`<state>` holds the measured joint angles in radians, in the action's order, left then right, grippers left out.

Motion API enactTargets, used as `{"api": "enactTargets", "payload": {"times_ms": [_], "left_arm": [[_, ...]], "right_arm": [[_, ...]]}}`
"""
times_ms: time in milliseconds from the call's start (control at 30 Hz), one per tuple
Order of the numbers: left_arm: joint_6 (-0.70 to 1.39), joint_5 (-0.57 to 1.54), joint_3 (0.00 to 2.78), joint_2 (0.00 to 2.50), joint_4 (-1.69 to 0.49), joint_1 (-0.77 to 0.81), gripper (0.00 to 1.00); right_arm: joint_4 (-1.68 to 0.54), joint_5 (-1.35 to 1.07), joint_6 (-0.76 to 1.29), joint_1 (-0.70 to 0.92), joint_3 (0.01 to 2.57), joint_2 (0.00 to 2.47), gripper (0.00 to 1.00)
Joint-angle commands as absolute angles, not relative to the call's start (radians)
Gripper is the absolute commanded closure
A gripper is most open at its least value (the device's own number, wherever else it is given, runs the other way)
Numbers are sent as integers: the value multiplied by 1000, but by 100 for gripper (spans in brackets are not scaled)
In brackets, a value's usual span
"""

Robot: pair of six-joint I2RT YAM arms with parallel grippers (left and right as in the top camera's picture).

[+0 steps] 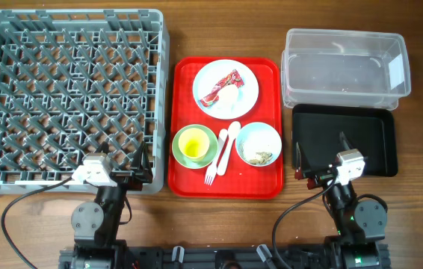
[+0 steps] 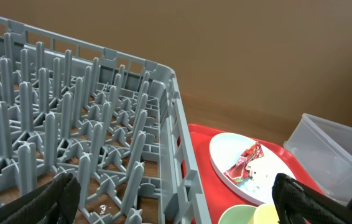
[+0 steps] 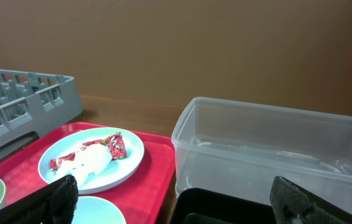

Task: Sort waste into correct bins and load items into the dishwasher rack

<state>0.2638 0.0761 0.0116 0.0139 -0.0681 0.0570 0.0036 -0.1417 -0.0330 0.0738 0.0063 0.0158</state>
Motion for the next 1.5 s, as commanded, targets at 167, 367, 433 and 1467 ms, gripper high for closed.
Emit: {"api": "enactTargets", "payload": {"times_ms": [167,367,433,1467], "left_arm": [[246,82,6,9,-70,51,0],[246,80,22,9,-75,51,0],[246,53,65,21,-120,51,0],[243,25,845,857,-857,51,0]], "right_arm": [[10,-155,-52,79,5,18,1],[-9,-152,-28,79,24,18,0],[-77,-107,25,79,74,25,0],[-566,9,179,432,1328,1491,0]]}}
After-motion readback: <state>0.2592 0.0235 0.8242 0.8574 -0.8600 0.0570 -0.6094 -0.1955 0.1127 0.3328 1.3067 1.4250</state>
